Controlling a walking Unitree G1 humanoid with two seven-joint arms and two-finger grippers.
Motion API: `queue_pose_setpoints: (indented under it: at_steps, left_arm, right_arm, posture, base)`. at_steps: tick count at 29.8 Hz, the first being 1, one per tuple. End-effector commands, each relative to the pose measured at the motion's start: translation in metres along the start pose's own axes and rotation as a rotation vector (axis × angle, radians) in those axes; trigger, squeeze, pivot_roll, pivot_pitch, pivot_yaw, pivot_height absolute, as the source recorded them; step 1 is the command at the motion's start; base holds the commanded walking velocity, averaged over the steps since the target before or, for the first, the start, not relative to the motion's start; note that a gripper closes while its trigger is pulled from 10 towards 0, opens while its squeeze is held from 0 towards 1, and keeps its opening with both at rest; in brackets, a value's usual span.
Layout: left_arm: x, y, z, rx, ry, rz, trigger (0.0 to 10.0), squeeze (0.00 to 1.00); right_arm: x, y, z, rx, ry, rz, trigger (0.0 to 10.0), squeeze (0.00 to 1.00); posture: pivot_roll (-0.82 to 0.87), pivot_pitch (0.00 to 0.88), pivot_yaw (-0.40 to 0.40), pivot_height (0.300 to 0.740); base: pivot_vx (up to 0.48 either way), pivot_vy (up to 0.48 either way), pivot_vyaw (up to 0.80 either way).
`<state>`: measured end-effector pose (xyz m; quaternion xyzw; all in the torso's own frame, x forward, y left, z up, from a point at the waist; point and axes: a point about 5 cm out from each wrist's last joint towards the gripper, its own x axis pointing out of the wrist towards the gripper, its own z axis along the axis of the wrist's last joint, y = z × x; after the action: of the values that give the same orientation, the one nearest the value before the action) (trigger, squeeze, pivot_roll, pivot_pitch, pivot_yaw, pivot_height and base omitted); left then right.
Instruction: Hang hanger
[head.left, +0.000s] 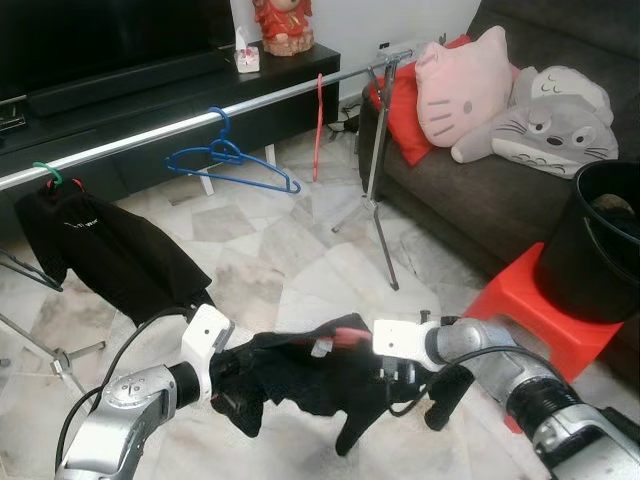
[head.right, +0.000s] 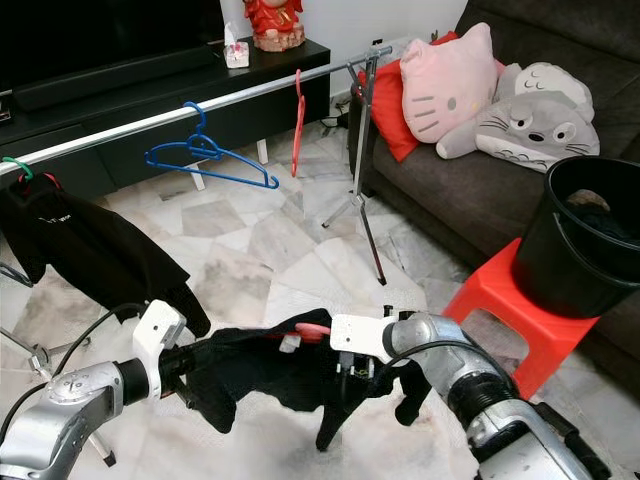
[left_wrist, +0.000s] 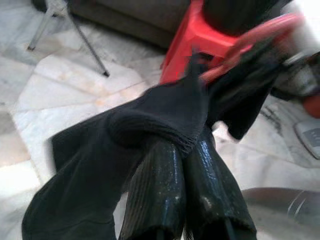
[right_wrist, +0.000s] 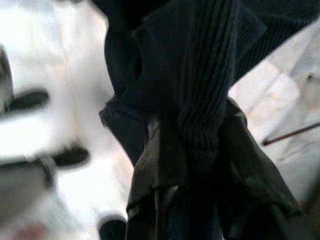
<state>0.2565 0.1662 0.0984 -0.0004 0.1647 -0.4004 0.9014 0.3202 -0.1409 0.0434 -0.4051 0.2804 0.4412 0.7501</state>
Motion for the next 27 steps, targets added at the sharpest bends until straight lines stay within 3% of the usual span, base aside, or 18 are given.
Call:
queue_pose_setpoints:
  at_steps: [1, 2, 3, 7, 13, 19, 20, 21, 22, 27]
  left_arm:
    - [0.0, -0.004, 0.011, 0.017, -0.029, -0.032, 10.0, 0.0]
    - [0.0, -0.007, 0.012, 0.019, -0.03, -0.049, 10.0, 0.0]
    - [0.0, -0.011, 0.015, 0.017, -0.03, -0.072, 10.0, 0.0]
    - [0.002, -0.015, 0.011, 0.016, -0.007, -0.088, 10.0, 0.0]
    - [0.004, -0.024, 0.001, 0.016, 0.047, -0.13, 10.0, 0.0]
    - [0.003, -0.028, -0.001, 0.014, 0.073, -0.153, 10.0, 0.0]
    - [0.003, -0.029, -0.002, 0.013, 0.075, -0.156, 10.0, 0.64]
    - [0.003, -0.029, -0.002, 0.013, 0.076, -0.157, 10.0, 0.64]
    - [0.003, -0.029, -0.002, 0.013, 0.077, -0.158, 10.0, 1.0]
    - [0.003, -0.03, -0.002, 0.009, 0.077, -0.163, 10.0, 1.0]
  right_arm:
    - [0.0, -0.004, -0.001, 0.064, -0.003, -0.048, 10.0, 0.0]
    - [0.003, -0.004, 0.003, 0.109, -0.036, -0.081, 10.0, 0.0]
    - [0.006, -0.01, 0.014, 0.235, -0.111, -0.15, 10.0, 0.0]
    - [0.006, -0.016, 0.026, 0.336, -0.202, -0.164, 10.0, 0.0]
    - [0.004, -0.021, 0.043, 0.424, -0.317, -0.154, 10.0, 0.0]
    - [0.005, -0.024, 0.048, 0.444, -0.34, -0.169, 10.0, 0.0]
    - [0.005, -0.025, 0.05, 0.437, -0.346, -0.166, 10.0, 0.0]
    - [0.005, -0.025, 0.051, 0.43, -0.35, -0.163, 10.0, 0.0]
    - [0.005, -0.025, 0.052, 0.431, -0.356, -0.16, 10.0, 0.0]
    - [0.003, -0.027, 0.056, 0.441, -0.389, -0.159, 10.0, 0.0]
  posture:
    - [-0.05, 0.0, 0.065, 0.74]
    - [-0.05, 0.0, 0.065, 0.74]
    - [-0.05, 0.0, 0.065, 0.74]
    - [-0.05, 0.0, 0.066, 0.74]
    - [-0.05, 0.0, 0.067, 0.74]
    - [-0.04, 0.0, 0.068, 0.74]
    - [-0.04, 0.0, 0.068, 0.74]
    - [-0.04, 0.0, 0.068, 0.74]
    - [-0.04, 0.0, 0.068, 0.74]
    - [-0.04, 0.0, 0.068, 0.74]
  base:
    - [0.0, 0.0, 0.0]
    - [0.0, 0.0, 0.0]
    - [0.0, 0.0, 0.0]
    - [0.0, 0.0, 0.0]
    - [0.0, 0.0, 0.0]
    - [0.0, 0.0, 0.0]
    - [0.0, 0.0, 0.0]
    - [0.0, 0.0, 0.0]
    - [0.0, 0.0, 0.0]
    - [0.0, 0.0, 0.0]
